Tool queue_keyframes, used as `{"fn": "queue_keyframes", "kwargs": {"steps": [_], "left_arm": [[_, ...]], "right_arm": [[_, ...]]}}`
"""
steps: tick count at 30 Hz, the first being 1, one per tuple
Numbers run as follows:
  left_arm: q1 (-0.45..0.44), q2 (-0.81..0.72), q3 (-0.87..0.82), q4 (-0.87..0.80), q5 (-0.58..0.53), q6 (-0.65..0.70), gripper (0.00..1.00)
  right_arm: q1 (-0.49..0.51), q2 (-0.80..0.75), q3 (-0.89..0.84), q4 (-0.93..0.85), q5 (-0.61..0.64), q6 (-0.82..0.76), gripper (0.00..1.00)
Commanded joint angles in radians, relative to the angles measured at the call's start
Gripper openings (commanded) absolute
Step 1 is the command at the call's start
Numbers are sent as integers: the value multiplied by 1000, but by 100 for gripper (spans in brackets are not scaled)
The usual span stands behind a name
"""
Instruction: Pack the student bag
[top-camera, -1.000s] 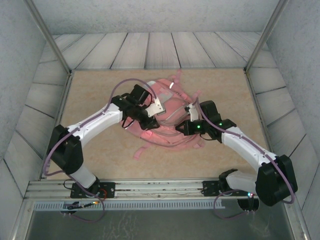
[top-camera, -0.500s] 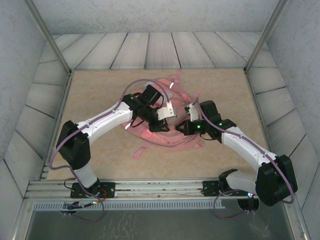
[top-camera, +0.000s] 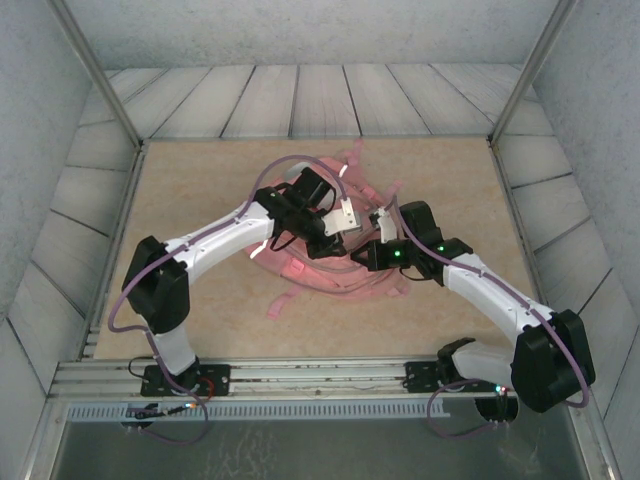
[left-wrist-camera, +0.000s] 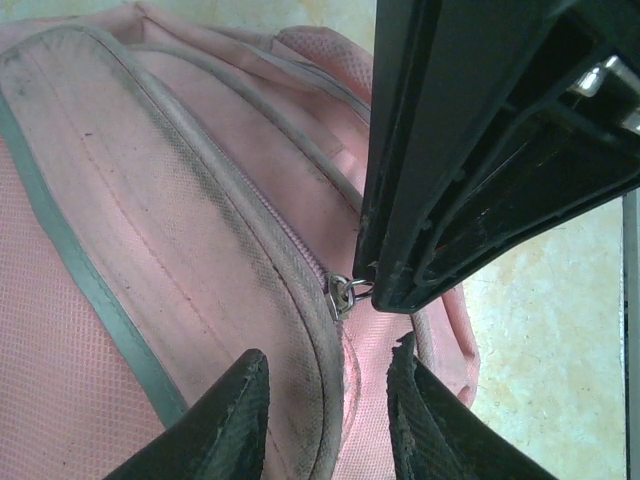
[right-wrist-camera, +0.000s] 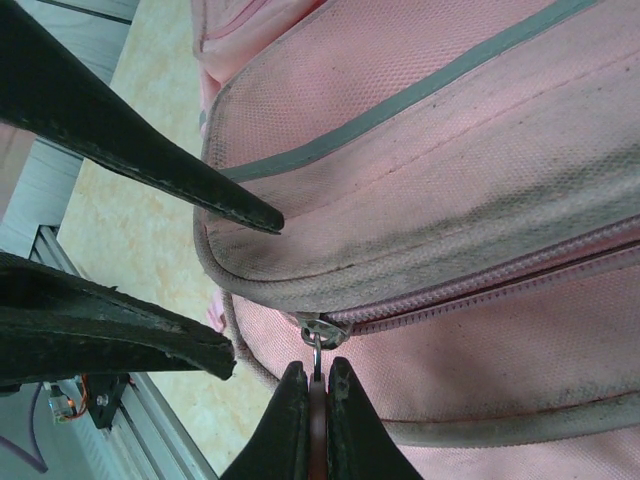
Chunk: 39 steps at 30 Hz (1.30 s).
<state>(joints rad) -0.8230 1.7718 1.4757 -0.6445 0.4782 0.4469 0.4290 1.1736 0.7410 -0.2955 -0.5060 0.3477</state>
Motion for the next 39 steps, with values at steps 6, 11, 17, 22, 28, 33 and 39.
{"fn": "queue_keyframes", "kwargs": {"steps": [6, 11, 17, 22, 28, 33, 39], "left_arm": [[-7, 39, -14, -9, -10, 3, 29], [-8, 43, -21, -7, -15, 2, 17], [-8, 13, -39, -10, -16, -1, 4], [-8, -49, -91, -16, -30, -1, 0], [-7, -140, -182, -16, -54, -11, 0], [11, -209, -268, -4, -112, -24, 0], [108, -288, -382, 75, -167, -89, 0]], "right_arm": [[5, -47, 3, 9, -45, 8, 0], [4, -58, 10, -14, -20, 2, 0], [-20, -55, 35, -121, 174, -13, 0], [-88, -40, 60, -202, 318, -17, 0], [-180, -36, 74, -215, 429, -10, 0], [-261, -18, 74, -188, 428, 2, 0], [-303, -8, 68, -180, 426, -6, 0]]}}
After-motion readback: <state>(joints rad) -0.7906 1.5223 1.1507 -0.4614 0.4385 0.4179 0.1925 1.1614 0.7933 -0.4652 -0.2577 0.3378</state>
